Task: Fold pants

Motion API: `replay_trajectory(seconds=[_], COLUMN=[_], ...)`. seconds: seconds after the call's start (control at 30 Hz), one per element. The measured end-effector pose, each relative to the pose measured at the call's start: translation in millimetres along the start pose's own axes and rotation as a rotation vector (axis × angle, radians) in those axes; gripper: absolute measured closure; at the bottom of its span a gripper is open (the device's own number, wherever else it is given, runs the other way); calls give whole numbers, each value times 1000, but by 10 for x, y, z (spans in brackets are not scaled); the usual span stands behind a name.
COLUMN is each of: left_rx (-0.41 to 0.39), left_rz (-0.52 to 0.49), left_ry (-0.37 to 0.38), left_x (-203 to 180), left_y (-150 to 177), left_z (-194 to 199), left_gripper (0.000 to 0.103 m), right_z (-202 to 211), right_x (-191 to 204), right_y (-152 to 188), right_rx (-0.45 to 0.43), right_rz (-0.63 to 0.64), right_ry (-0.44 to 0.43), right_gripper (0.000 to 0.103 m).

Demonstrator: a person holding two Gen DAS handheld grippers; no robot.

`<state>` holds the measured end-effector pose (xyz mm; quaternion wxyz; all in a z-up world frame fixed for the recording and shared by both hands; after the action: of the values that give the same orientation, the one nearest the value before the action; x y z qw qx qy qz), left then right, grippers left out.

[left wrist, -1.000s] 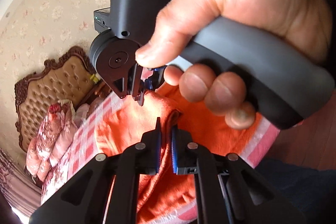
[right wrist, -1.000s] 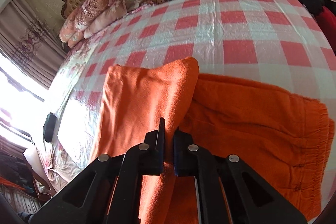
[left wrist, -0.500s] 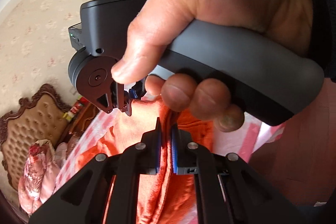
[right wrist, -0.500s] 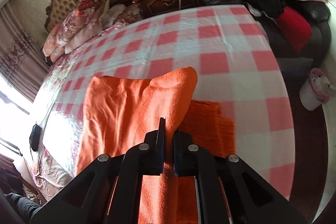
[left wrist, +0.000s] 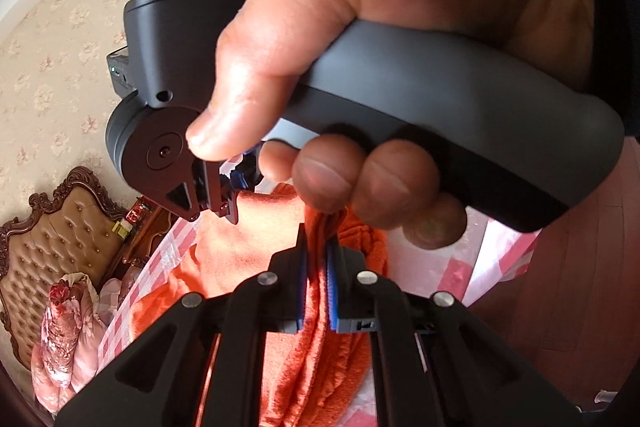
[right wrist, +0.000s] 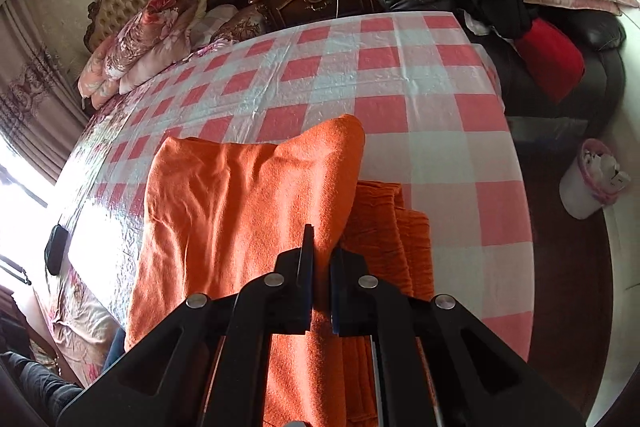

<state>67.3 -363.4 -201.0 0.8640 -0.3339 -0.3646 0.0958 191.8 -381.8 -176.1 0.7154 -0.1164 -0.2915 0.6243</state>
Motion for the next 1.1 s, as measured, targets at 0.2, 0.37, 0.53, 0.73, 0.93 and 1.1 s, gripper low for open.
replay_trajectory(seconds=[0.2,0.37,0.53,0.73,0.93,1.1], left_rx=[15,-39,-47,84,215,309], left_rz=[88,225,434,567,600,637], left_ry=[138,111,-21,-30,57,61], left_x=[-62,337,1018,1846,2193,2169], left_y=[103,147,486,860,1168,1406], left_z=[-91,181,368,52,-470,-803], left_gripper=[64,49,44,52,92,92], right_z=[-250,-239,-248,-248,-262,-264], right_x=[-192,-198,-202,-145,-141,-142], right_y=[185,211,212,231,233,239], right_rx=[22,-3,-1,-15,-14,-10], right_rz=[-2,32,34,77,74,68], right_ry=[58,80,90,170,194,194], right_gripper=[97,97,96,92,92,92])
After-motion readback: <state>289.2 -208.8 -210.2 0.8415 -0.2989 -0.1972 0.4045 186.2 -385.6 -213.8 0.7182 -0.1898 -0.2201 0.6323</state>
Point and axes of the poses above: each gripper's, at about its wrist camera, not at the fingertips, and z roughly against the way its jaws point, x to its left, y to its underside, the point moved 8 cm from there along -z, roughly the way its jaws point, and after that the axes turned 1 degree about y, right-handed, at the moved point
